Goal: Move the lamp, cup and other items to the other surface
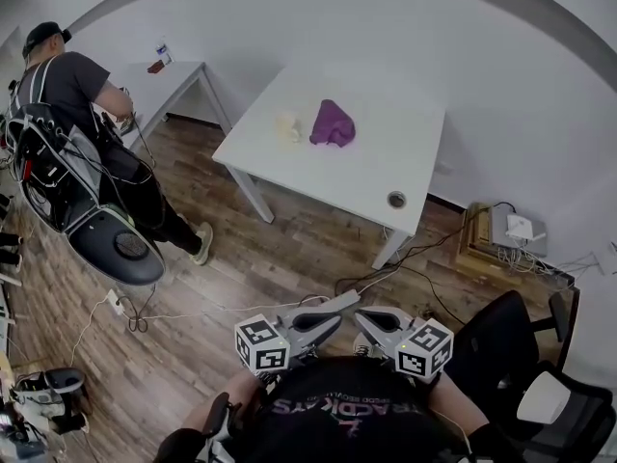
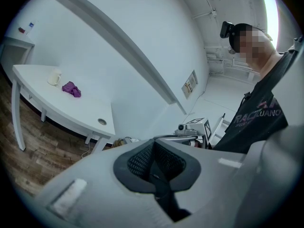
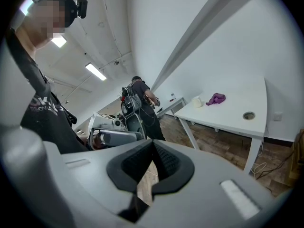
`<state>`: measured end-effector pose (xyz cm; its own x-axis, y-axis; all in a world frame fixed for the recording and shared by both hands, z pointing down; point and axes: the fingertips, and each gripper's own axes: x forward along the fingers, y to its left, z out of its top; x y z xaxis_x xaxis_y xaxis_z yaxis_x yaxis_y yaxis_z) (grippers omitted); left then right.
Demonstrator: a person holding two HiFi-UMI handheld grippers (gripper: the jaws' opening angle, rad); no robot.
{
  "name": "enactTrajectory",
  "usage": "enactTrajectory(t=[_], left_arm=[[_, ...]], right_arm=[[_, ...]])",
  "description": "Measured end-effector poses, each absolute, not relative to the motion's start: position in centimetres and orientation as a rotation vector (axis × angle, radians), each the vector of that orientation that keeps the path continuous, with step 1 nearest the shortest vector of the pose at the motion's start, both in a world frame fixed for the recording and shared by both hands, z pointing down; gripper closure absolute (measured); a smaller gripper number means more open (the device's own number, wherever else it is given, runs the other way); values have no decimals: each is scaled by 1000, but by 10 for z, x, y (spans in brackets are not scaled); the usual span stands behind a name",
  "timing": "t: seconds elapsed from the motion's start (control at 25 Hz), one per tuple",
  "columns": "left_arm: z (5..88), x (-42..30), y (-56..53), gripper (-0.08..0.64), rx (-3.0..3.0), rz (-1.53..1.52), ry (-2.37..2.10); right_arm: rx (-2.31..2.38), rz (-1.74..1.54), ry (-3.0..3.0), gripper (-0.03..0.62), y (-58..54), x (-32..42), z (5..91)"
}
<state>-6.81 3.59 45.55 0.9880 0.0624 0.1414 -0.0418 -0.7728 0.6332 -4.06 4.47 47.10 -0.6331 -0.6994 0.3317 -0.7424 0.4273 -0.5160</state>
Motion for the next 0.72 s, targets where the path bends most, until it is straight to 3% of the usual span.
enactTrajectory(t=[0.72], left_arm=[[470, -69, 16, 560, 2379, 155, -434]], right_arm=[[1354, 1082, -2640, 586, 52, 15, 476]])
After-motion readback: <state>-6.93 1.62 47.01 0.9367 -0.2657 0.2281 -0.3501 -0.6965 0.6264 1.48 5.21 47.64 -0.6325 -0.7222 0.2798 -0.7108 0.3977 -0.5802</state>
